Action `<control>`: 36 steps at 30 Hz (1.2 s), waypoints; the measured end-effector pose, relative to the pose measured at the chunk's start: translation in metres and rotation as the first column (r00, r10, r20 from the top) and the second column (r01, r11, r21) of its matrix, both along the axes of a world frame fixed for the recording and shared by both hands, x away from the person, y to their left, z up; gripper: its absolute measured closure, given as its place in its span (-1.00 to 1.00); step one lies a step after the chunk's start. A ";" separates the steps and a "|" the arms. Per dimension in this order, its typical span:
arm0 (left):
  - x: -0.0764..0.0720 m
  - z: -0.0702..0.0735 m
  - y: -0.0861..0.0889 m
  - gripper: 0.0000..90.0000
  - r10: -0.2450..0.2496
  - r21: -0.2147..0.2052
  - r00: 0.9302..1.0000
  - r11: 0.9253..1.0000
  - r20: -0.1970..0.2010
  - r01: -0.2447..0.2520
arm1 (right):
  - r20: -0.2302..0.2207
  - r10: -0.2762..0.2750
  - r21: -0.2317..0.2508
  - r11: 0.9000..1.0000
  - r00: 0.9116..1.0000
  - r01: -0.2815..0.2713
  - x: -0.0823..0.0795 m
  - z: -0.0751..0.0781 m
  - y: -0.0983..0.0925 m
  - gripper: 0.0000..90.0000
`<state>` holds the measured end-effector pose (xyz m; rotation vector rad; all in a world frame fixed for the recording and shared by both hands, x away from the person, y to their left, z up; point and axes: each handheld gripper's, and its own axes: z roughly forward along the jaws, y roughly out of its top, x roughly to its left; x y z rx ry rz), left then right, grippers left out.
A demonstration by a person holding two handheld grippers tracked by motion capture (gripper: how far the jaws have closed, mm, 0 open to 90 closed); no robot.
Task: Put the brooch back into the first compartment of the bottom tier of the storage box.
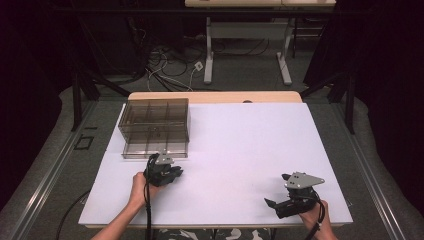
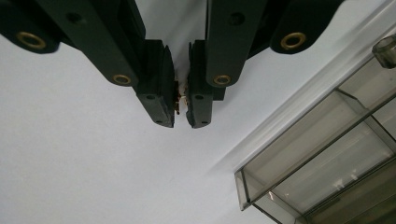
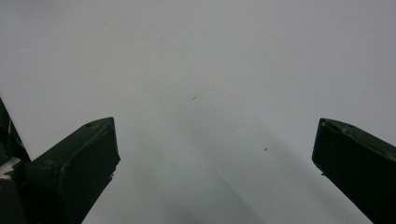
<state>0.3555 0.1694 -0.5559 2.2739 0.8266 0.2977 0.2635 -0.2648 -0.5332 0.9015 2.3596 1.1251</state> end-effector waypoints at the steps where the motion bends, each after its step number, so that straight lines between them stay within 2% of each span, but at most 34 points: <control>1: 0.000 0.000 0.000 0.80 -0.001 0.001 1.000 1.000 0.001 0.001 | -0.001 -0.001 0.001 1.000 1.000 0.001 0.000 0.000 0.000 -1.00; 19: -0.005 0.004 0.011 0.80 0.025 0.012 0.999 1.000 0.038 -0.025 | 0.005 0.001 -0.004 1.000 1.000 -0.001 0.000 0.000 0.000 -1.00; 20: -0.005 0.004 0.011 0.80 0.028 0.011 0.998 1.000 0.049 -0.029 | 0.005 0.002 -0.002 1.000 1.000 -0.002 0.000 0.000 0.000 -1.00; 22: -0.005 0.005 0.013 0.80 0.031 0.012 0.999 0.999 0.042 -0.032 | 0.002 -0.001 -0.001 1.000 1.000 0.001 0.000 0.000 0.000 -1.00; 24: -0.005 0.005 0.014 0.80 0.033 0.010 0.998 0.999 0.054 -0.033 | 0.002 -0.001 -0.001 1.000 1.000 0.001 0.000 0.000 0.000 -1.00; 36: -0.006 0.008 0.021 0.80 0.048 0.026 0.997 0.998 0.067 -0.049 | 0.008 0.000 -0.005 1.000 1.000 0.001 0.000 0.000 -0.001 -1.00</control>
